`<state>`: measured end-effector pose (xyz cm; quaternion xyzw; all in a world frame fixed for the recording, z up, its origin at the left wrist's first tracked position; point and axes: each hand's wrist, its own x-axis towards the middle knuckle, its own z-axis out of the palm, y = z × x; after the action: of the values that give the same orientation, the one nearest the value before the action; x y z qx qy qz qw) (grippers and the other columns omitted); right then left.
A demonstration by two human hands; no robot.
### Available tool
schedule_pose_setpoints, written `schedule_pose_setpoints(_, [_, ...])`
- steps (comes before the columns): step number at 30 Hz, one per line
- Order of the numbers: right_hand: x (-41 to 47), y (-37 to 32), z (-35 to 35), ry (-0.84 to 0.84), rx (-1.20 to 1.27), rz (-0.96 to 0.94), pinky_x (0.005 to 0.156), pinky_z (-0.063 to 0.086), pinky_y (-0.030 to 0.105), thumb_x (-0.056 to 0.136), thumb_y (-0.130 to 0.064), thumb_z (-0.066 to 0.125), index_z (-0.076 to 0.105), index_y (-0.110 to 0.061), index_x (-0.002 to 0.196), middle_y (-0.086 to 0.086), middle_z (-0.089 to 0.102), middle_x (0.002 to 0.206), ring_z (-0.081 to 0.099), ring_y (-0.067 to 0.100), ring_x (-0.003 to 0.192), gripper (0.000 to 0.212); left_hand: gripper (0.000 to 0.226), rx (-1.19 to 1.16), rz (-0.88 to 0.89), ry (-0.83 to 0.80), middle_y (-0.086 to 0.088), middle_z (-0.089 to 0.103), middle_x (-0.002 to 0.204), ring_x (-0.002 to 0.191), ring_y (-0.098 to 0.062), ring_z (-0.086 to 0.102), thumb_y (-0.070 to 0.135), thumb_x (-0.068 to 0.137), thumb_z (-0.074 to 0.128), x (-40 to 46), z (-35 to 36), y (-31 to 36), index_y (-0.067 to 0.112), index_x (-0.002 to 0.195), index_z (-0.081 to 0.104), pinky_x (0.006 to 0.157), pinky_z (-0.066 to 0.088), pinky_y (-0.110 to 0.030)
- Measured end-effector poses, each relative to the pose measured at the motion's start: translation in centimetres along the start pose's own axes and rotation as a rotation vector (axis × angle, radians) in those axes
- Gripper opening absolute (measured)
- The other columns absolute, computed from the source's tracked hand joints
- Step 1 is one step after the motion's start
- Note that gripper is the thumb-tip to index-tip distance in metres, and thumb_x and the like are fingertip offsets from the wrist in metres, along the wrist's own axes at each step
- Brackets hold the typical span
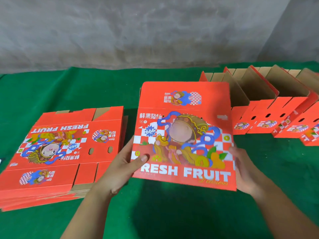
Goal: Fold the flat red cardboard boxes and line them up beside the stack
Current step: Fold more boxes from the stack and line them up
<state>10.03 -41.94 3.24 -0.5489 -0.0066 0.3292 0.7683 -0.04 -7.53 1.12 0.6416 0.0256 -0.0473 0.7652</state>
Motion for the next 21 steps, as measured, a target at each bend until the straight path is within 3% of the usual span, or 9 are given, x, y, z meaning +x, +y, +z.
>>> schedule_pose_setpoints(3, [0.5,0.7,-0.2,-0.056,-0.034,0.054,0.092,0.058,0.049,0.072,-0.057,0.086,0.040,-0.021,0.154,0.016,0.059,0.146,0.061,0.040,0.128,0.101,0.072,-0.024,0.030,-0.025,-0.011,0.058,0.152,0.128,-0.031,0.064,0.004,0.101,0.066,0.5,-0.9,-0.3,0.033,0.160,0.038,0.091,0.061,-0.042])
schedule_pose_setpoints(7, [2.3,2.8,0.5,0.193,-0.160,-0.253,0.100,0.054,0.047,0.074,-0.027,0.084,0.005,-0.052,0.157,0.000,0.055,0.150,0.060,0.024,0.132,0.117,0.065,0.323,0.064,0.347,-0.023,0.069,0.120,0.098,-0.017,0.065,0.000,0.102,0.062,2.8,-0.1,-0.7,0.025,0.159,0.043,0.092,0.053,-0.037])
schedule_pose_setpoints(9, [3.3,3.9,2.2,0.304,-0.259,-0.405,0.095,0.057,0.032,0.069,-0.025,0.087,0.000,-0.057,0.154,0.000,0.054,0.146,0.060,0.016,0.130,0.126,0.062,0.299,0.054,0.448,-0.026,0.060,0.131,0.113,-0.012,0.059,0.010,0.105,0.061,4.3,1.6,-0.9,0.022,0.161,0.037,0.106,0.044,-0.037])
schedule_pose_setpoints(11, [4.8,5.7,4.1,0.382,-0.377,-0.515,0.107,0.047,0.023,0.060,-0.027,0.092,0.000,-0.056,0.156,-0.004,0.037,0.159,0.047,0.010,0.142,0.136,0.066,0.103,0.039,0.329,0.000,0.046,0.162,0.149,-0.013,0.042,0.035,0.106,0.059,5.7,5.1,-0.7,0.033,0.164,0.028,0.125,0.031,-0.047])
schedule_pose_setpoints(12, [5.7,6.6,5.1,0.445,-0.457,-0.553,0.114,0.037,0.019,0.053,-0.030,0.095,0.000,-0.053,0.157,-0.009,0.026,0.163,0.035,0.007,0.149,0.143,0.068,-0.027,0.014,0.233,0.006,0.040,0.166,0.152,-0.015,0.039,0.049,0.105,0.057,6.4,7.4,-0.5,0.037,0.164,0.025,0.127,0.029,-0.051])
schedule_pose_setpoints(14, [7.7,7.8,6.3,0.610,-0.603,-0.585,0.118,0.018,0.012,0.041,-0.040,0.096,0.002,-0.046,0.160,-0.010,0.015,0.162,0.015,0.005,0.153,0.151,0.085,-0.234,-0.022,0.114,-0.001,0.040,0.167,0.150,-0.024,0.043,0.070,0.095,0.055,7.9,11.0,-0.7,0.034,0.166,0.022,0.125,0.031,-0.055])
schedule_pose_setpoints(16, [9.3,8.5,6.3,0.723,-0.568,-0.563,0.118,0.019,0.021,0.037,-0.048,0.095,0.000,-0.049,0.158,-0.005,0.014,0.159,0.012,0.005,0.151,0.153,0.097,-0.265,-0.029,0.074,-0.005,0.042,0.165,0.150,-0.027,0.043,0.080,0.087,0.058,9.5,12.4,-0.7,0.030,0.165,0.028,0.124,0.032,-0.053])
schedule_pose_setpoints(19, [11.2,8.8,4.4,0.751,-0.494,-0.481,0.117,0.025,0.030,0.041,-0.048,0.097,-0.008,-0.058,0.153,-0.008,0.012,0.157,0.015,-0.010,0.144,0.154,0.084,-0.102,0.011,0.055,0.011,0.048,0.160,0.145,-0.006,0.048,0.078,0.085,0.066,12.0,11.7,-1.0,0.049,0.157,0.033,0.117,0.044,-0.030])
schedule_pose_setpoints(21, [12.3,8.7,3.0,0.726,-0.466,-0.453,0.117,0.033,0.040,0.050,-0.043,0.097,-0.008,-0.055,0.156,-0.007,0.017,0.158,0.021,-0.004,0.147,0.150,0.087,0.061,0.044,0.041,0.010,0.058,0.151,0.139,-0.010,0.056,0.048,0.092,0.077,13.9,11.1,-2.3,0.045,0.161,0.023,0.114,0.048,-0.033])
